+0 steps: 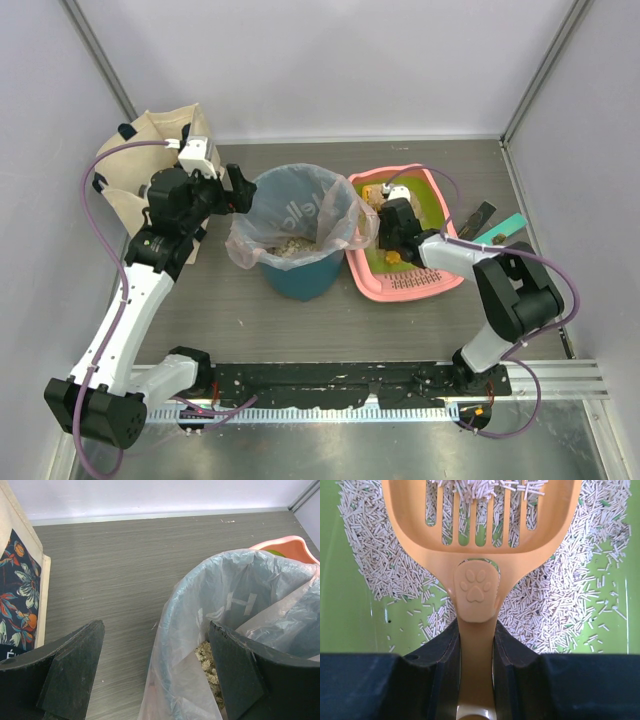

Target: Clean the litter box

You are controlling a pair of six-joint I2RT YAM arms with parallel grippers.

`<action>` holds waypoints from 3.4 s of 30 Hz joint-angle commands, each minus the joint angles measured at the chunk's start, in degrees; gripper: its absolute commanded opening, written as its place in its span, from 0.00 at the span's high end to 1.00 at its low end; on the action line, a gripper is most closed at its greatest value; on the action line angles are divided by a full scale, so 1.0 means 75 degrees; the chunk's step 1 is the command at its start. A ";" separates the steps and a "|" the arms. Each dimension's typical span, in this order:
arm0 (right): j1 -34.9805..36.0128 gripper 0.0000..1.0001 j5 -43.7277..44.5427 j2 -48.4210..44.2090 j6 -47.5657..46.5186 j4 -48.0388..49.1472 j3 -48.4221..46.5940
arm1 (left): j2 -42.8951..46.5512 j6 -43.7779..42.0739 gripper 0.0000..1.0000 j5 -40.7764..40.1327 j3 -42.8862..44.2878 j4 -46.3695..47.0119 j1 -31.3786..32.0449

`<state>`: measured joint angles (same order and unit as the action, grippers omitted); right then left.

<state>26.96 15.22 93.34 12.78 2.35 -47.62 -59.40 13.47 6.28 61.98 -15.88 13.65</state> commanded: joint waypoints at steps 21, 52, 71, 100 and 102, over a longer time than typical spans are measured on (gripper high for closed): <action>0.0482 0.99 0.0477 -0.2319 0.0675 -0.2574 -0.0073 | 0.0150 0.0031 0.11 0.0147 -0.0107 0.0535 0.0032; 0.1163 0.99 0.0877 -0.3435 0.1999 -0.5267 -0.0225 | 0.0244 0.0008 0.11 0.0170 -0.0236 0.0676 0.0020; 0.1140 0.99 0.1872 -0.3350 0.1438 -0.6231 -0.1523 | 0.0197 0.0149 0.11 0.0299 -0.0271 0.0746 0.0043; 0.1254 0.99 0.0667 -0.3446 0.1685 -0.5048 -0.0482 | 0.0220 0.0207 0.11 0.0357 -0.0283 0.0781 0.0055; 0.1292 0.99 0.1506 -0.3340 0.1730 -0.5456 -0.0693 | 0.0209 0.0207 0.11 0.0357 -0.0283 0.0770 0.0055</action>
<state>34.81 24.08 68.51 25.78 -39.29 -49.60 -58.74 14.63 8.19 60.05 -13.37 13.87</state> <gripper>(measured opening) 0.316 0.893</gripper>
